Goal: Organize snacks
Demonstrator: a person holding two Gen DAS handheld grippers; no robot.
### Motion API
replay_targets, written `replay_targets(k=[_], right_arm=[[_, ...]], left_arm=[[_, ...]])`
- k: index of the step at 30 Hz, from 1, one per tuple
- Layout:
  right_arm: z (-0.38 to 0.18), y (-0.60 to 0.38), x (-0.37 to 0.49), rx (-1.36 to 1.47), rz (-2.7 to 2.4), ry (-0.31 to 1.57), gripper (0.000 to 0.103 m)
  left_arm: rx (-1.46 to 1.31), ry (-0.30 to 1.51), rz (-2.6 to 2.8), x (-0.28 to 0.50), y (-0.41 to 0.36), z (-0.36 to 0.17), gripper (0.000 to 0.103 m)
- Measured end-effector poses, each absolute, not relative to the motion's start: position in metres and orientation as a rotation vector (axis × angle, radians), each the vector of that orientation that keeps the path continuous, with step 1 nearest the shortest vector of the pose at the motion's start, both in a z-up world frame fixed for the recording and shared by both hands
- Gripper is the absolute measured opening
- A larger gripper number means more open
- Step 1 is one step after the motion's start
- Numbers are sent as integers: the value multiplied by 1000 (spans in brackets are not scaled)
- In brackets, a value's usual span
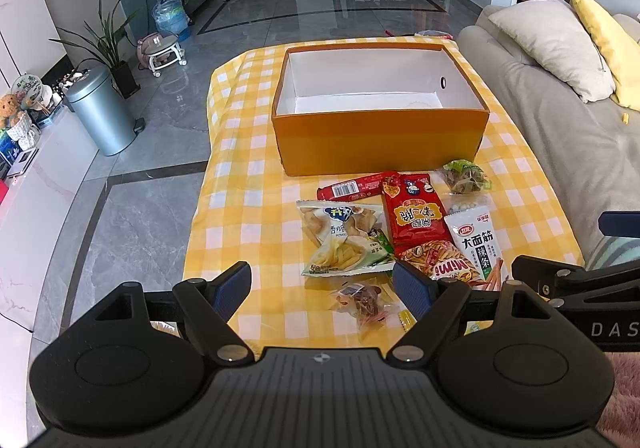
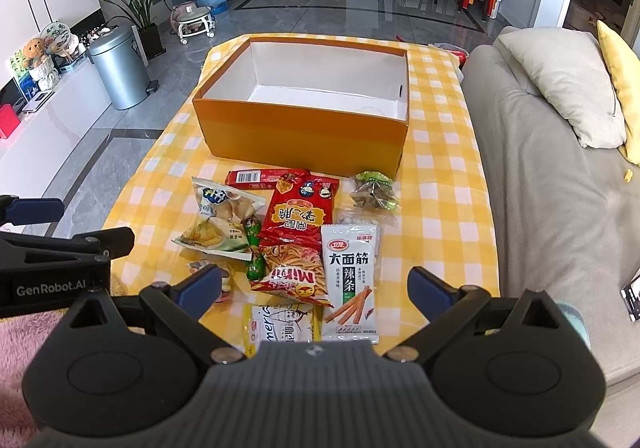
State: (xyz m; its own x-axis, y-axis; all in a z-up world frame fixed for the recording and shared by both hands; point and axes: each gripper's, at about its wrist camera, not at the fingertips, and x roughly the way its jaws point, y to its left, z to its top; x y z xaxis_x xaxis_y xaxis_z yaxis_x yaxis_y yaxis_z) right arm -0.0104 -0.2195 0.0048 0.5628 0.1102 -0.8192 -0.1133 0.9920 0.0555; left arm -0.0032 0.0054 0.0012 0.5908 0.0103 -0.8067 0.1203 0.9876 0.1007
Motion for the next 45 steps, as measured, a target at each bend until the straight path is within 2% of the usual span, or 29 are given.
replay_targets(k=[45], right_arm=[[-1, -219, -10, 11, 136, 988, 96]], left_arm=[[151, 940, -65, -3, 5, 1, 94]])
